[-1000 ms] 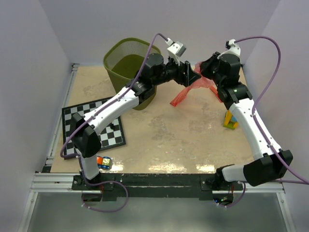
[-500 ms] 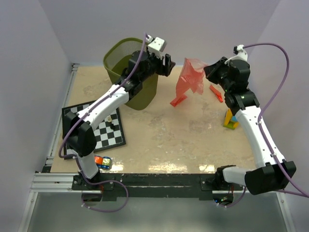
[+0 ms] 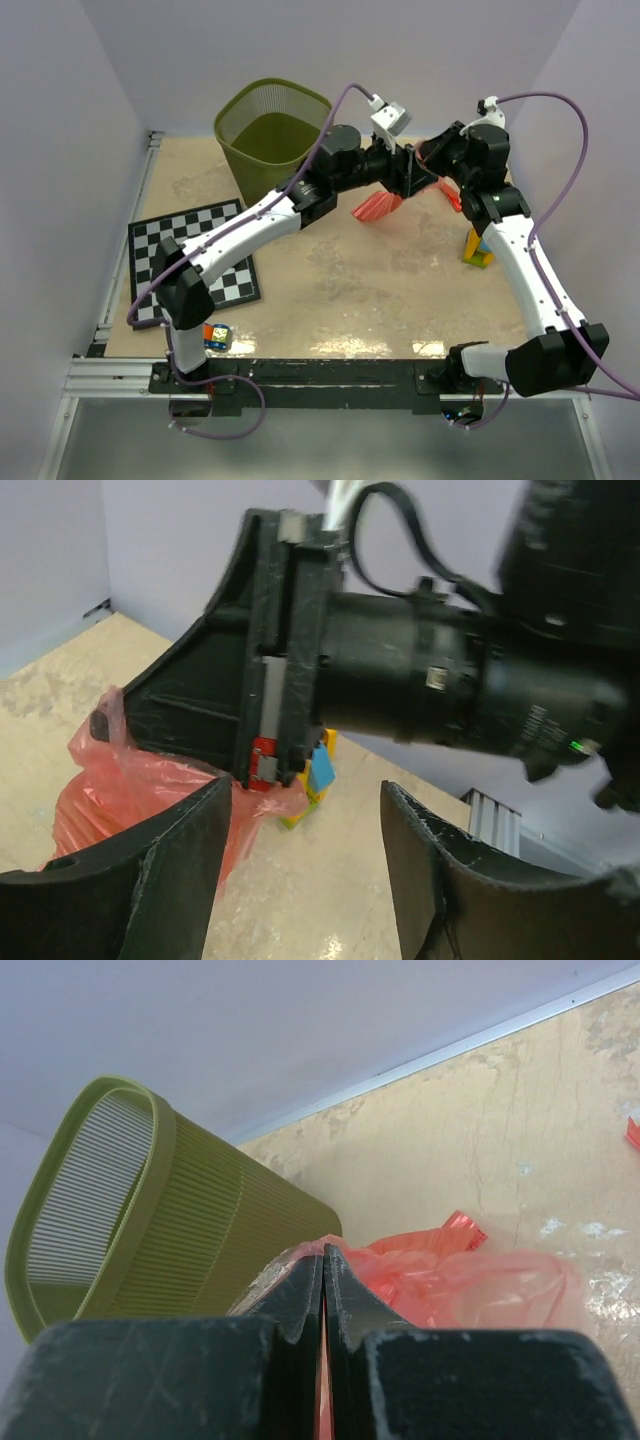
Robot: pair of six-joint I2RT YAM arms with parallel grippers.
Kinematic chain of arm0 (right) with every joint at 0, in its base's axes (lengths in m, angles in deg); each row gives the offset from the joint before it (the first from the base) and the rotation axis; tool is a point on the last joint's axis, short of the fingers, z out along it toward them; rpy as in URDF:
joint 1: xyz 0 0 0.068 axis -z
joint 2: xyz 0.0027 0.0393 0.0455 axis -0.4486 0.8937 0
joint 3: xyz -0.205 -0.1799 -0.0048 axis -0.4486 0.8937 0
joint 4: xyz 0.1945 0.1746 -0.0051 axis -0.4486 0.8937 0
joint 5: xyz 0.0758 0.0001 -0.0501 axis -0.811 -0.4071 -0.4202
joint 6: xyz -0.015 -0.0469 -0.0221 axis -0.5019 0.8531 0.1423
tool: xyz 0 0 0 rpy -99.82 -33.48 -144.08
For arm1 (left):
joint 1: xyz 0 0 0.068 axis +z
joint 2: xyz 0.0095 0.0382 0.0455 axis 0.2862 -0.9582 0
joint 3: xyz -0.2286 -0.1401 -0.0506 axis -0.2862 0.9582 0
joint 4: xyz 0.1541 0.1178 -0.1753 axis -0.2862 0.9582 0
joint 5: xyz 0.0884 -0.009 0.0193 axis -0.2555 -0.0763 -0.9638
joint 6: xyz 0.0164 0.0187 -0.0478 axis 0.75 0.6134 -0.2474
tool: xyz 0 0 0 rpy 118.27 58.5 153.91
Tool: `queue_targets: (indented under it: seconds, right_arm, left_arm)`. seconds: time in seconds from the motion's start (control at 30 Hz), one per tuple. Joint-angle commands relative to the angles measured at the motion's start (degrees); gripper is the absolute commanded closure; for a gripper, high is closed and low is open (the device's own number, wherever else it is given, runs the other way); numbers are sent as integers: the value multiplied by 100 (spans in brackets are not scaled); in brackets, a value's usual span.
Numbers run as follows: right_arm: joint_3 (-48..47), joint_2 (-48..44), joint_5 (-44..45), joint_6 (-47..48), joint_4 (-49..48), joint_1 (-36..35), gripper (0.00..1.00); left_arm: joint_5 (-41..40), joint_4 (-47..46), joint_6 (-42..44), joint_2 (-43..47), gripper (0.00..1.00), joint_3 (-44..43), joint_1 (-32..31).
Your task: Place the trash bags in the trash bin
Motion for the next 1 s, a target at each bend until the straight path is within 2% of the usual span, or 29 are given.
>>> queue_targets:
  seconds: [0.0, 0.03, 0.07, 0.17, 0.2, 0.27, 0.3, 0.37, 0.43, 0.57, 0.6, 0.63, 0.67, 0.7, 0.8, 0.9, 0.97]
  right_arm:
    - [-109, -70, -56, -185, -244, 24, 100]
    - [-91, -105, -56, -186, -244, 42, 100]
    - [-91, -140, -56, -186, -253, 59, 100]
    - [-21, -254, -47, -151, -200, 217, 100]
    - [5, -298, -64, -107, -200, 270, 100]
    - [75, -377, -91, 51, -235, 323, 100]
    - [137, -430, -152, 217, -305, 332, 100]
    - [260, -527, -380, 664, -445, 332, 100]
    - [418, -615, -460, 1104, -577, 332, 100]
    - [463, -580, -907, 2142, -710, 332, 99]
    - [454, -554, -1030, 2248, -719, 332, 92]
    - [454, -545, -1232, 2319, -754, 332, 80]
    - [462, -536, -1390, 2345, -780, 332, 69]
    - [497, -518, -1644, 2346, -832, 332, 53]
    - [620, -518, -2453, 2363, -1026, 332, 27]
    - [805, -553, -3008, 2416, -1175, 332, 19]
    - [919, -597, -3079, 2442, -1289, 332, 18]
  left_arm:
    - [-1546, 632, -41, -375, 30, -589, -112]
    - [-1609, 615, 275, -436, 30, -633, -130]
    - [-1601, 597, 539, -489, 36, -668, -130]
    - [-1523, 510, 1339, -498, 64, -660, -25]
    - [-1374, 422, 1550, -428, 70, -538, 53]
    - [-1067, -95, 1998, -218, 92, -178, 229]
    - [-804, -306, 2296, -86, 98, -2, 326]
    - [-451, -728, 2789, 142, 100, 341, 519]
    - [354, -1063, 3194, 327, 100, 657, 738]
    - [1473, -1178, 3696, 652, 100, 878, 1082]
    - [1597, -1196, 3845, 749, 100, 957, 1126]
    - [1702, -1187, 3985, 854, 100, 1010, 1144]
    - [1738, -1170, 4135, 943, 100, 1063, 1153]
    - [1800, -1152, 4232, 1039, 100, 1115, 1153]
    - [2002, -1003, 4426, 1250, 100, 1160, 1161]
    - [2037, -932, 4409, 1418, 100, 1151, 1153]
    - [2081, -880, 4365, 1505, 100, 1125, 1153]
